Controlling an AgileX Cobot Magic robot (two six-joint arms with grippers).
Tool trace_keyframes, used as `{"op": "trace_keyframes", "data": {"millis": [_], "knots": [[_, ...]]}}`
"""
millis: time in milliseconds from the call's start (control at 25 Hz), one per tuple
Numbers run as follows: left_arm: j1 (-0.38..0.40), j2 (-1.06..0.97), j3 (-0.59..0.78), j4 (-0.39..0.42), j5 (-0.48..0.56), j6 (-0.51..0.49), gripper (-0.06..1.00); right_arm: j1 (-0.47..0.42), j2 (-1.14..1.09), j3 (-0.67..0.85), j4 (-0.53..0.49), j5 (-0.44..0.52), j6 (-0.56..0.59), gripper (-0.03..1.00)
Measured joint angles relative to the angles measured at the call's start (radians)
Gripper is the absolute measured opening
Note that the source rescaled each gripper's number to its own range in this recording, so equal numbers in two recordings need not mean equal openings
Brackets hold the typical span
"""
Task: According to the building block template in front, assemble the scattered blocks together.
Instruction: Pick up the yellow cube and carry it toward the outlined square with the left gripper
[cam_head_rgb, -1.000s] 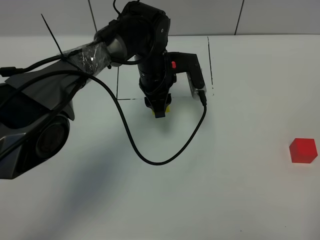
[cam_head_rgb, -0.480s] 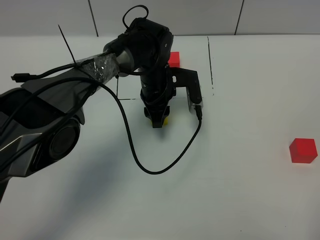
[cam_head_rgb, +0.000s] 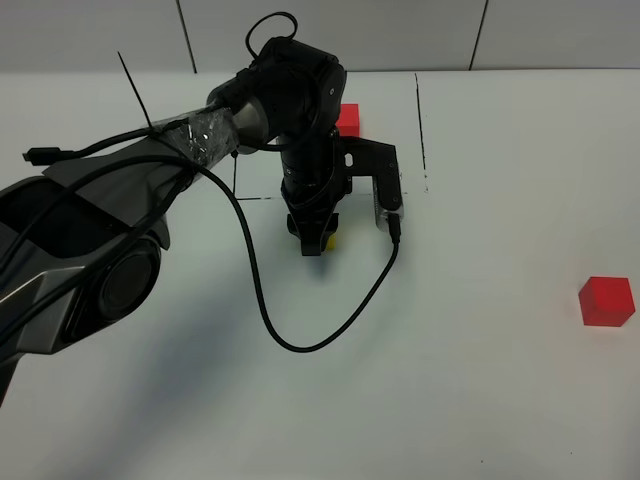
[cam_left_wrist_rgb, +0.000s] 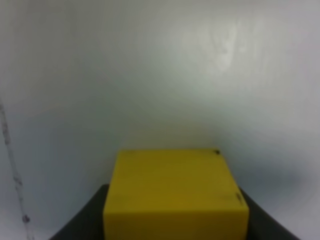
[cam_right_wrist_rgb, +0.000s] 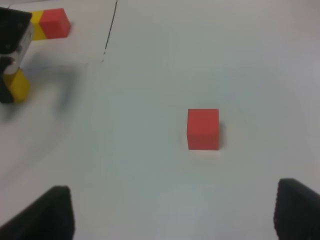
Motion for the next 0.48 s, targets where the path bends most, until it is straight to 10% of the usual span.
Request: {"op": "trace_keyframes", "data": {"millis": [480], "knots": [[0.000, 0.003, 0.000, -0.028, 0.000, 0.059, 0.09, 0.000, 0.000, 0.000, 0.000, 0.000, 0.000, 0.66]]}}
